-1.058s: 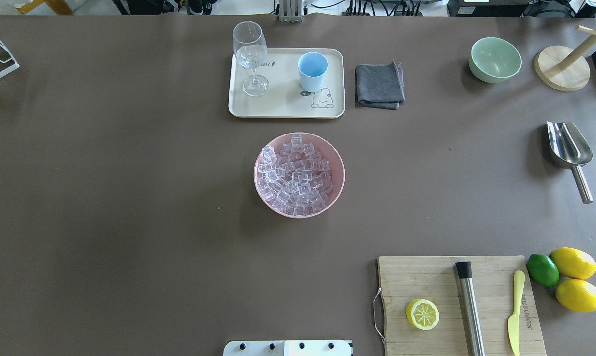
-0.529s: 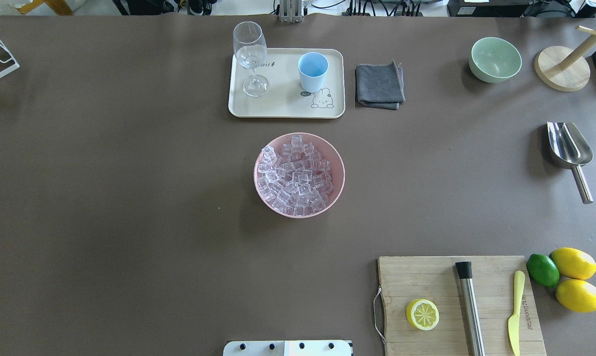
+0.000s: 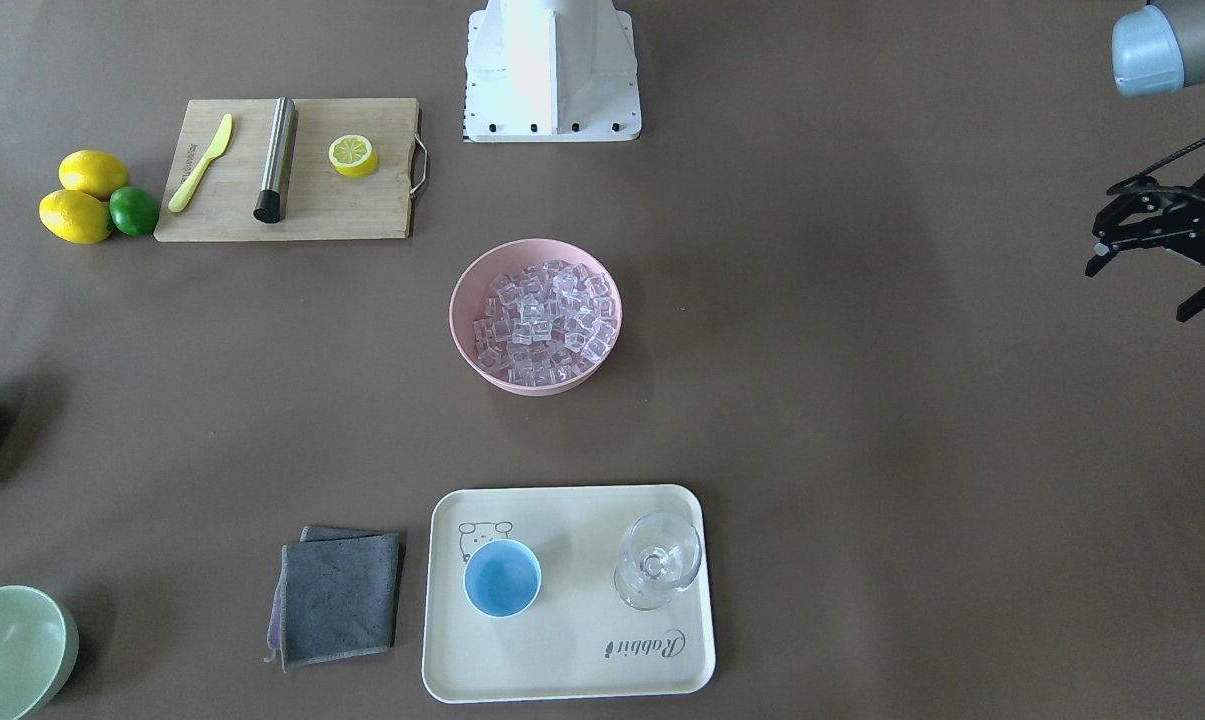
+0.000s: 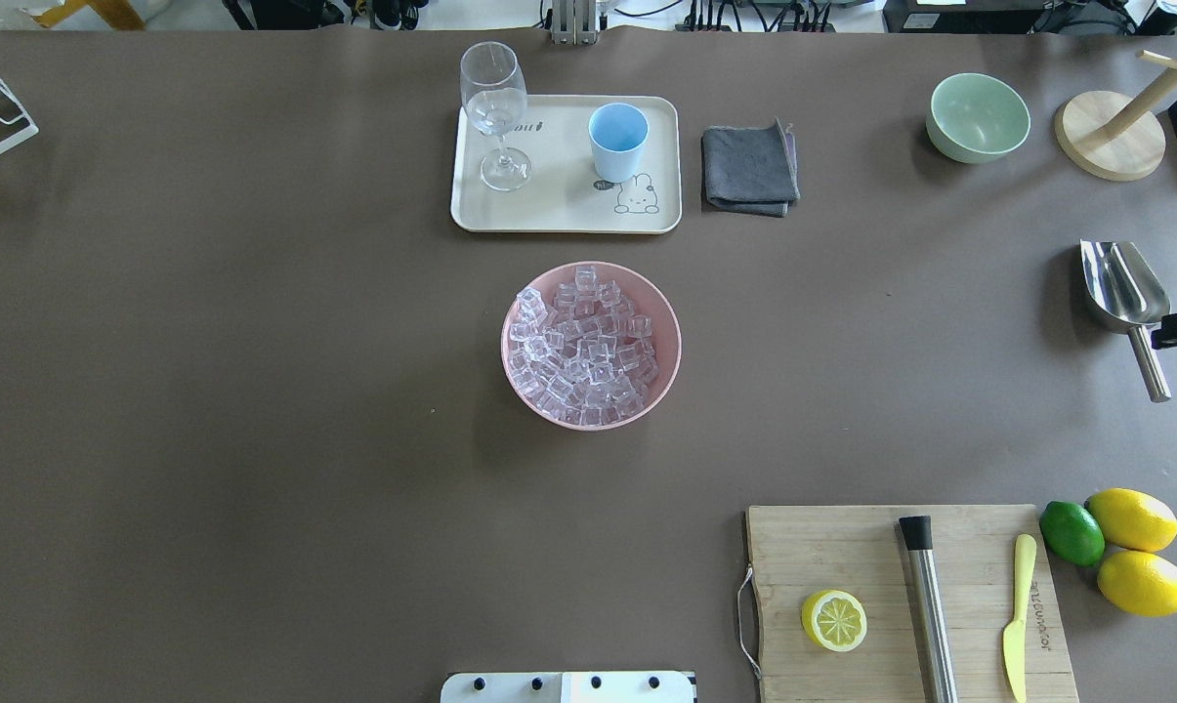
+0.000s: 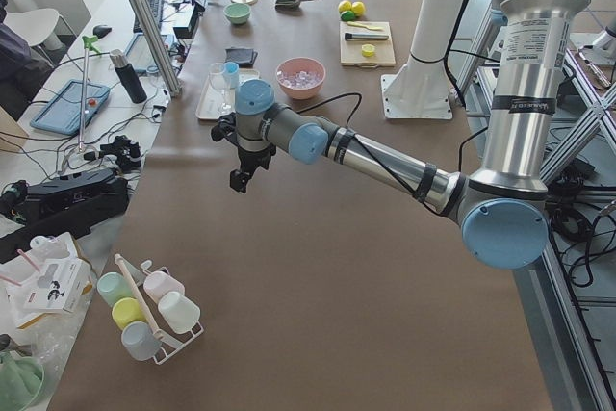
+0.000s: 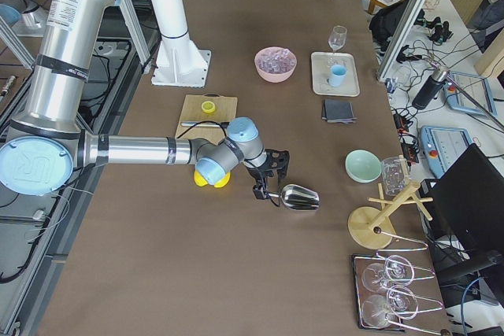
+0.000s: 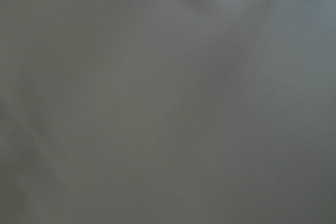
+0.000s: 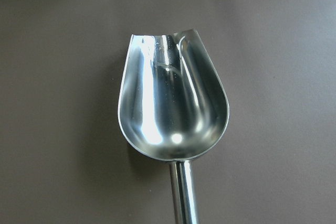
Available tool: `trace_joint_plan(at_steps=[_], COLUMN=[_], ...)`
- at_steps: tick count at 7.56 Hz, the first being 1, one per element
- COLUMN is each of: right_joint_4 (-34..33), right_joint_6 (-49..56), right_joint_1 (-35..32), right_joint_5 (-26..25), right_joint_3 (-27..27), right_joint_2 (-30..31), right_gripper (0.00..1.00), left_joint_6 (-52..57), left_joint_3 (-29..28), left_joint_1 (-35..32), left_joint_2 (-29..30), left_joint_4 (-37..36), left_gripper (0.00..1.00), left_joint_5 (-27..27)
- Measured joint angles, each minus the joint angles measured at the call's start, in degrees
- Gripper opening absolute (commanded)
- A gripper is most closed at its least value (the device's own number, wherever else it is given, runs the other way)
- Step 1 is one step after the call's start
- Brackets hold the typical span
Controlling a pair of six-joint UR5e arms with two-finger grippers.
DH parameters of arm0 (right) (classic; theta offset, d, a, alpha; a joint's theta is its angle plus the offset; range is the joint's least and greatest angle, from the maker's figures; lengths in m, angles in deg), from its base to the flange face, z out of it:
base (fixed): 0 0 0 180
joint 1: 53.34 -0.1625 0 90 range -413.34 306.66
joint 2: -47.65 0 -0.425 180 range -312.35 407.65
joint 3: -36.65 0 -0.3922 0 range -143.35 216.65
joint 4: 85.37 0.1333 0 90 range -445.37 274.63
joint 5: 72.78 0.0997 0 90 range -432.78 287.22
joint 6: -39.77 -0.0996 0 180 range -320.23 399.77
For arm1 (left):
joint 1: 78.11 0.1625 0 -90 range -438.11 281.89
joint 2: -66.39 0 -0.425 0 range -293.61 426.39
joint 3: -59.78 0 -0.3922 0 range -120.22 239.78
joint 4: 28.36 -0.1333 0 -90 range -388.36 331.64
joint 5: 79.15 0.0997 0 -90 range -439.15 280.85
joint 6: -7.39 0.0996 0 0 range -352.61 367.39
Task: Put ice in cup with scoop
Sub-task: 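Grasp the steel scoop handle with the right gripper while the left arm reaches out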
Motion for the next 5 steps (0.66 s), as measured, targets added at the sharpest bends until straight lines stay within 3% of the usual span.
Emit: trace_joint_plan(at_steps=[1, 3, 5], right_joint_4=[3.19, 11.18, 13.28], right_joint_6=[-1.60, -2.82, -4.74], right_joint_1=[1.49, 3.03, 4.32], right_joint_5=[-1.93, -3.32, -3.47], right_joint_3=[-1.57, -7.15, -8.57], right_joint_2=[0.39, 0.49, 0.38], right_gripper=[0.79, 0.74, 0.72], left_joint_6=[0.00, 0.46, 7.36], left_joint_3=[1.40, 2.23, 1.91], left_joint_1=[3.79, 11.04, 14.94], left_joint_2=[0.95, 3.12, 3.60], left_joint_4=[0.01, 0.04, 0.10], left_gripper=[0.99, 0.99, 0.99], left_joint_5=[0.00, 0.57, 3.03])
